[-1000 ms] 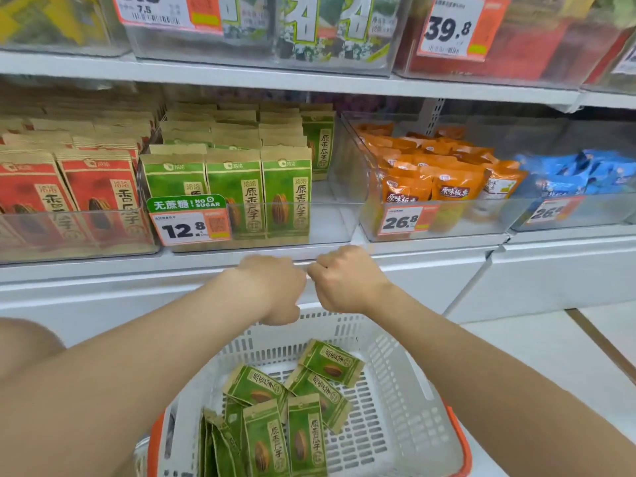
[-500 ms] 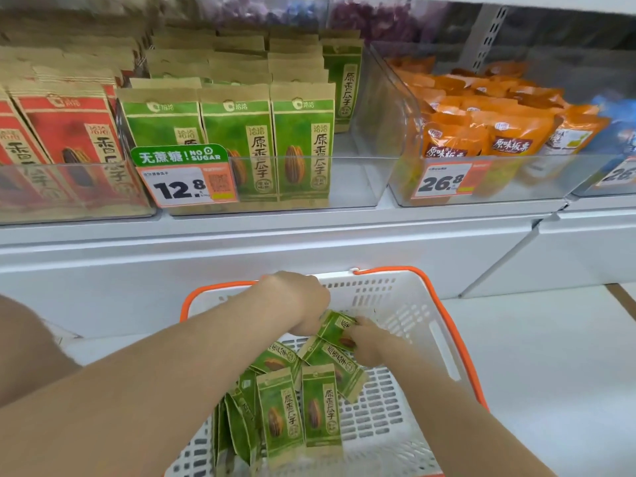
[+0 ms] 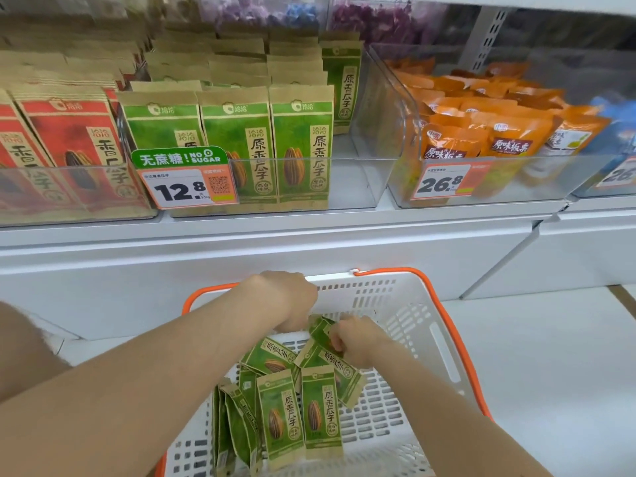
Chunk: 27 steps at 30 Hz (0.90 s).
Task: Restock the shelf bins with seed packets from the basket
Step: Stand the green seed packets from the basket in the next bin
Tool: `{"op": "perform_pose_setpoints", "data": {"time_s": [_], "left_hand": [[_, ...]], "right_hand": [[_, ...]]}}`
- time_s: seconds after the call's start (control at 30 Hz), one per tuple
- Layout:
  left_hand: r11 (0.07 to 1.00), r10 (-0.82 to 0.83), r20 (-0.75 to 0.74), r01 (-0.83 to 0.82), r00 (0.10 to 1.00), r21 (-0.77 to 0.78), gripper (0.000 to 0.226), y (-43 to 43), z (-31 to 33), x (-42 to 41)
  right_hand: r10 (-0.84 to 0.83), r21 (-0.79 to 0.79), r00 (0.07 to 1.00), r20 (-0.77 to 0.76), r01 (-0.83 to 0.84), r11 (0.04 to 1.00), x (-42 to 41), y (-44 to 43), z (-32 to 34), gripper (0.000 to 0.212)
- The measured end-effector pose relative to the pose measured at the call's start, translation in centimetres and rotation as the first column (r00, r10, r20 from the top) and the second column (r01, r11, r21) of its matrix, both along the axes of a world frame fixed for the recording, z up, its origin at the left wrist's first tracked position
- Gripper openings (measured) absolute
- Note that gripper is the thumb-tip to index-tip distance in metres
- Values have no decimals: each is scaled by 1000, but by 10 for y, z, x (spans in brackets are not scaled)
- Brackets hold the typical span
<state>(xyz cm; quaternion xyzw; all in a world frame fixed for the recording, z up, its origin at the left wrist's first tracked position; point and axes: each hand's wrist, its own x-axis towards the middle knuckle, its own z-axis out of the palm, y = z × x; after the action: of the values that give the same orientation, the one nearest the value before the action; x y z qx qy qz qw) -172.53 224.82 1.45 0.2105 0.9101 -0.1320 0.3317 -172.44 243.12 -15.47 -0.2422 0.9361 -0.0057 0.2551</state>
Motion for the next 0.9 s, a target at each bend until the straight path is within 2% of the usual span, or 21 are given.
{"op": "perform_pose_setpoints", "data": {"time_s": [0.1, 0.17, 0.2, 0.23, 0.3, 0.4, 0.43, 0.53, 0.63, 0.7, 0.77, 0.9], "left_hand": [[996, 81, -48, -83, 996, -38, 12, -5, 15, 7], [986, 153, -54, -156, 987, -51, 17, -10, 25, 8], [977, 206, -34, -207, 978, -40, 22, -12, 30, 9], [964, 264, -3, -264, 964, -17, 34, -14, 37, 11], [906, 408, 72, -413, 910, 90, 62, -15, 52, 17], [673, 625, 72, -583, 777, 456, 80, -19, 61, 17], [578, 676, 47, -569, 735, 584, 79, -20, 60, 16], [314, 765, 12, -388, 644, 867, 48, -16, 60, 17], [169, 810, -33, -180, 585, 969, 31, -5, 72, 23], [125, 844, -81, -47, 531, 991, 29, -3, 79, 25], [120, 868, -142, 76, 476, 990, 30, -5, 85, 24], [120, 875, -220, 246, 432, 962, 28, -4, 95, 20]], "right_hand": [[-2, -206, 994, -105, -20, 978, 3, -4, 28, 3], [-30, -368, 971, -239, -62, 928, 9, -10, 46, 14], [-95, -469, 953, -286, -53, 882, 13, -14, 54, 23], [-192, -587, 930, -313, -31, 809, 16, -19, 63, 30], [-412, -805, 875, -256, 43, 592, 21, -34, 81, 38], [-658, -952, 752, -33, 177, 249, 18, -58, 115, 21], [-722, -968, 691, 26, 199, 156, 16, -63, 127, 16], [-813, -975, 548, 196, 196, -102, 12, -72, 163, 30], [-738, -915, 542, 403, 206, -348, 13, -79, 195, 34], [-653, -852, 564, 505, 205, -482, 18, -89, 212, 33], [-587, -809, 599, 545, 192, -555, 22, -96, 226, 28], [-534, -806, 657, 532, 198, -558, 22, -95, 251, 22]]}}
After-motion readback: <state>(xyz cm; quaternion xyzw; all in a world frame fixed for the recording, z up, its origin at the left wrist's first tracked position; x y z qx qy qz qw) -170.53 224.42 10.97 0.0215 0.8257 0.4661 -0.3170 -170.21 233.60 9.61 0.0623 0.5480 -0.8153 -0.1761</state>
